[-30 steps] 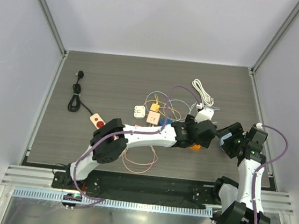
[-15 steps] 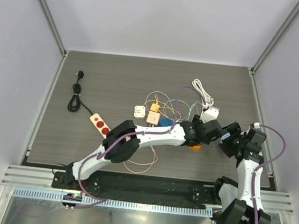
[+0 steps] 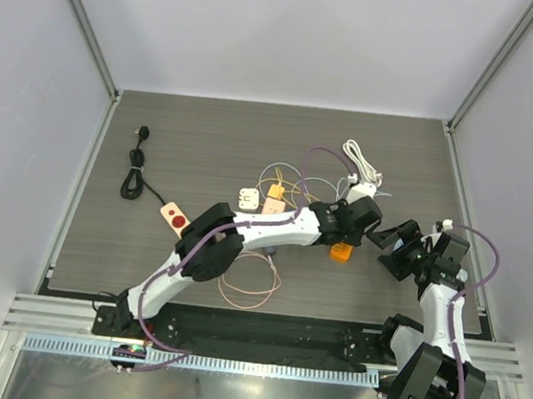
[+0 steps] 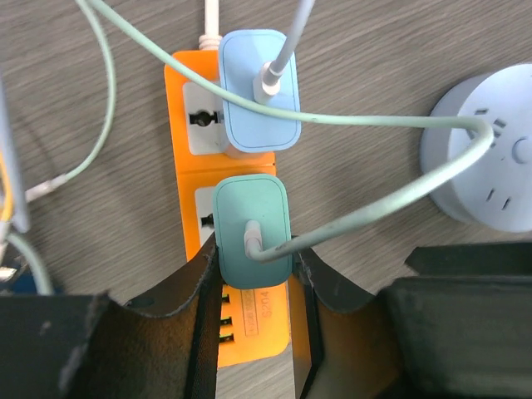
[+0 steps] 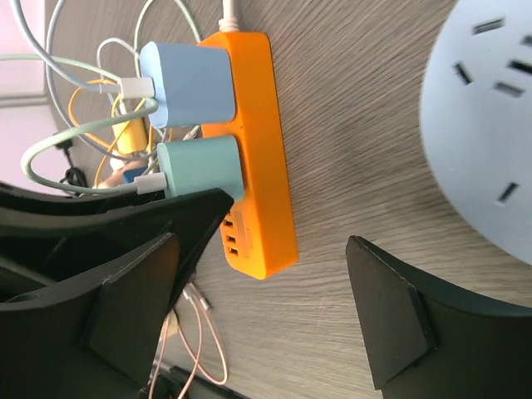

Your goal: Pull the plug off the socket

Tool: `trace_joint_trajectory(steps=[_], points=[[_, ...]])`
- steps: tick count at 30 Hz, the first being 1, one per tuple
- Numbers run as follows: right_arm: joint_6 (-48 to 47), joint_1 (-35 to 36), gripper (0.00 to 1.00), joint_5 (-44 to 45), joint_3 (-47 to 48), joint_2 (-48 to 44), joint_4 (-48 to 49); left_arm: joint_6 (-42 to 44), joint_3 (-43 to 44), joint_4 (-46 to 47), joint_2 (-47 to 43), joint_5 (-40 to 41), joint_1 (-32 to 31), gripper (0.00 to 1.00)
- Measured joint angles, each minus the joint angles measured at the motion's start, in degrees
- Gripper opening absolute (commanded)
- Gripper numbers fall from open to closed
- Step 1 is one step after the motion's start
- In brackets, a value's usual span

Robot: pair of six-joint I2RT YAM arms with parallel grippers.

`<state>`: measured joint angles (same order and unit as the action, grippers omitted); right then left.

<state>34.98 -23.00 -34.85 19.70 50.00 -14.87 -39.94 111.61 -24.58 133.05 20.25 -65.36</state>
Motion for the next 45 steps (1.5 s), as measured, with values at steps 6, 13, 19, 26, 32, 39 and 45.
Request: trace_joint_trajectory(steps=[6, 13, 19, 26, 32, 39, 45], points=[[0.5, 0.0, 0.73, -4.3, -1.8, -0.7, 2.1, -0.4, -9.2, 1.1, -7.1, -4.9, 2.9, 0.00], [2.8, 0.8, 0.76, -11.3, -6.3, -3.0, 7.3, -1.0, -10.8, 2.7, -10.7, -8.0, 4.2, 0.00], [3.9, 5.1, 0.76, -12.3, -7.2, -3.2, 8.8, -1.9, -10.9, 4.2, -11.5, -10.1, 3.9, 0.00], [3.3, 5.5, 0.76, -10.3, -7.1, -0.6, 8.4, -1.5, -18.4, 3.8, -18.8, -10.8, 4.5, 0.00], [3.0, 5.6, 0.77, -9.0, -7.2, 0.8, 9.2, 0.5, -29.9, 1.9, -33.4, -10.9, 11.8, 0.00], [3.0, 5.6, 0.76, -7.8, -7.2, 2.7, 11.4, 4.1, -35.2, -1.7, -44.0, -7.7, 22.1, 0.07], [3.2, 6.2, 0.76, -6.7, -7.6, 3.2, 14.1, 5.7, -39.2, -4.2, -44.4, -5.5, 26.4, 0.21]])
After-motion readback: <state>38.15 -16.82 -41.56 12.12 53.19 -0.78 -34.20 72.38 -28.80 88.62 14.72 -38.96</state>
